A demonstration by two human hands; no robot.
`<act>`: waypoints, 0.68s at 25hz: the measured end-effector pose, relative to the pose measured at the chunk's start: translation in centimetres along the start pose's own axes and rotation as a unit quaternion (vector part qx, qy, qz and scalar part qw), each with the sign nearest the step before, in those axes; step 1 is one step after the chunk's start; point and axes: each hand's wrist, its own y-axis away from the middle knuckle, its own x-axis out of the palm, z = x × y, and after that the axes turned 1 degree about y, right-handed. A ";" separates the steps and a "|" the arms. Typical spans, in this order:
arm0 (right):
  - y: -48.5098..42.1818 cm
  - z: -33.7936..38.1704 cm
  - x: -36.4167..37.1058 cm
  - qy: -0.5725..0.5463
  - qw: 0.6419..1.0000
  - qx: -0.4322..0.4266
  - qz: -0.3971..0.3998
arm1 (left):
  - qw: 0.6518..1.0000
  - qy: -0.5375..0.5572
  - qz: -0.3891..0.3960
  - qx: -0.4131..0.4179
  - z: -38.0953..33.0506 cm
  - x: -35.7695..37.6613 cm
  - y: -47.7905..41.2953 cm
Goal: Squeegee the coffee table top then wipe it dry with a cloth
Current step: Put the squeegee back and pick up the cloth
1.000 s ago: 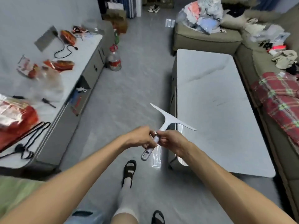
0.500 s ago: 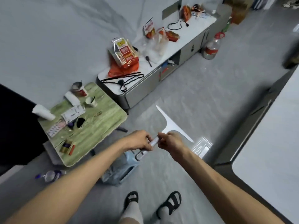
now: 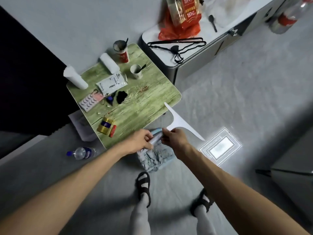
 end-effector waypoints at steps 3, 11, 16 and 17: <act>-8.1 -1.7 6.6 0.004 1.000 0.001 -0.002 | 0.999 0.009 -0.046 -0.001 6.7 -3.8 -6.7; -28.4 -6.2 16.8 0.029 0.997 -0.074 -0.008 | 0.987 -0.019 -0.160 0.009 19.1 -8.4 -24.0; -31.6 -8.7 17.4 0.003 0.997 -0.060 0.056 | 0.970 -0.118 -0.209 0.025 22.3 -7.4 -26.8; -31.1 -8.7 17.1 -0.004 0.996 -0.052 0.072 | 0.968 -0.137 -0.211 0.029 22.5 -7.3 -26.8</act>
